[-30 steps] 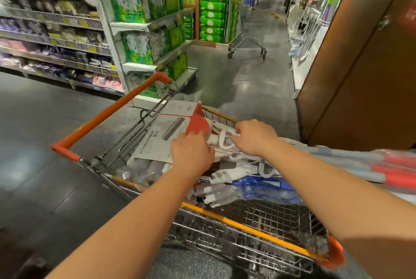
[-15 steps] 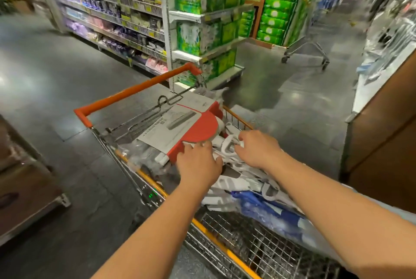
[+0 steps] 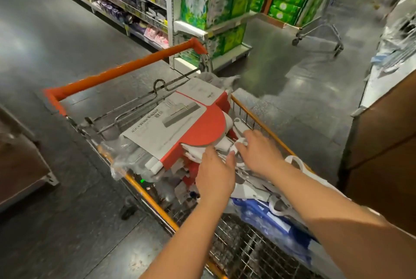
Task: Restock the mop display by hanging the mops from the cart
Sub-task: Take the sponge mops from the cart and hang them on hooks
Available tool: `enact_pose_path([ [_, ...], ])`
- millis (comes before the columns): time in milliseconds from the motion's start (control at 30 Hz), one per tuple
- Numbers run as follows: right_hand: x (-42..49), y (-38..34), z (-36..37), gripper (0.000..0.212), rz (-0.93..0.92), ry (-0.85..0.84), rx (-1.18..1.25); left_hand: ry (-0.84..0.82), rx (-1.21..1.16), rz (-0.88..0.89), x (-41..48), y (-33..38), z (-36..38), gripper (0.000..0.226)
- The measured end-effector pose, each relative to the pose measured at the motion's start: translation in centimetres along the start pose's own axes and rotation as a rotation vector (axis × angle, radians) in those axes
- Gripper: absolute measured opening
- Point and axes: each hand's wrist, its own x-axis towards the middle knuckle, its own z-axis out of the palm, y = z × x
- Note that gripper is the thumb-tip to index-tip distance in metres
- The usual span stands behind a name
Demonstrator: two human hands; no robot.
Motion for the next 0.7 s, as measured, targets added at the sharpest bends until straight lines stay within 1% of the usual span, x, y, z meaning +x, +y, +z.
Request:
enact_pose_path([
  [67, 1.1, 0.1, 0.6, 0.042, 0.031, -0.004, 0.086, -0.023, -0.088, -0.055, 0.6, 0.1, 0.9, 0.036],
  [167, 2.6, 0.4, 1.0, 0.041, 0.038, -0.003, 0.152, -0.055, -0.253, -0.127, 0.9, -0.4, 2.4, 0.035],
  [233, 3.2, 0.7, 1.1, 0.041, 0.070, -0.037, 0.214, -0.063, -0.422, -0.196, 1.0, -0.8, 3.3, 0.036],
  [367, 3.4, 1.4, 1.4, 0.053, 0.115, -0.084, 0.360, -0.144, -0.753, -0.332, 1.0, -1.0, 4.6, 0.045],
  [433, 3.5, 1.7, 1.4, 0.054, 0.136, -0.135, 0.460, -0.169, -0.878, -0.337, 1.0, -0.7, 4.7, 0.034],
  [467, 3.5, 1.9, 1.1, 0.053, 0.143, -0.172, 0.494, -0.169, -0.917, -0.338, 0.9, -0.6, 4.7, 0.031],
  [567, 3.6, 2.2, 0.3, 0.054, 0.166, -0.280, 0.636, -0.161, -0.959, -0.337, 0.8, -0.2, 4.5, 0.030],
  [633, 3.3, 2.3, 0.0, 0.047, 0.175, -0.315, 0.664, -0.161, -1.009, -0.351, 0.7, 0.1, 4.4, 0.028],
  [700, 3.0, 2.4, 0.1, 0.060, 0.159, -0.337, 0.696, -0.155, -1.043, -0.369, 0.6, 0.3, 4.3, 0.028],
])
